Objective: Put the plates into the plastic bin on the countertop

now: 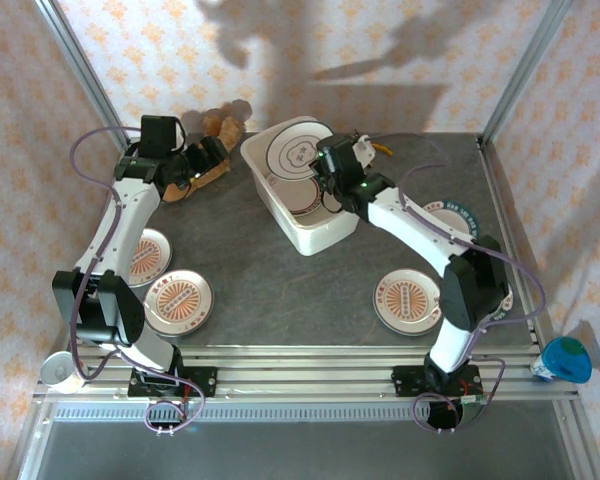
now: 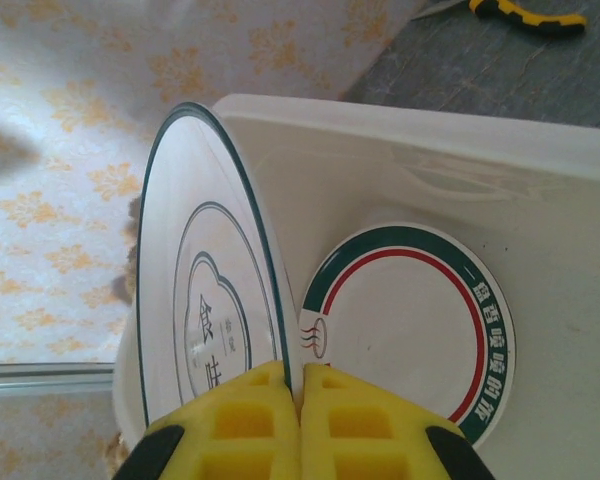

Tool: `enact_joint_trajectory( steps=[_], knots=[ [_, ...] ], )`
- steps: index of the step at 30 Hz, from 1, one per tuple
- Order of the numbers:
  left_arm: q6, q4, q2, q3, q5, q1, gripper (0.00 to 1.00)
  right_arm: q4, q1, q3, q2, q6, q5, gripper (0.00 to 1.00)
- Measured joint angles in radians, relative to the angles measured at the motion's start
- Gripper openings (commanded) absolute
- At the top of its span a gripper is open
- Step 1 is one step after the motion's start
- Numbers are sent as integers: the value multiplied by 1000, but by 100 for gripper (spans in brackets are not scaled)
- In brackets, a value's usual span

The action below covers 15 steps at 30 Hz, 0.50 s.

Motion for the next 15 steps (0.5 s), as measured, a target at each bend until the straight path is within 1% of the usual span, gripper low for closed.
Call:
enact_joint_trajectory(
  steps=[5, 15],
  knots=[
    [1, -28, 0, 0, -26, 0, 90, -18, -2, 32, 87, 24, -2, 0],
    [5, -52, 0, 0, -63, 0, 90, -76, -2, 74, 177, 95, -1, 0]
  ],
)
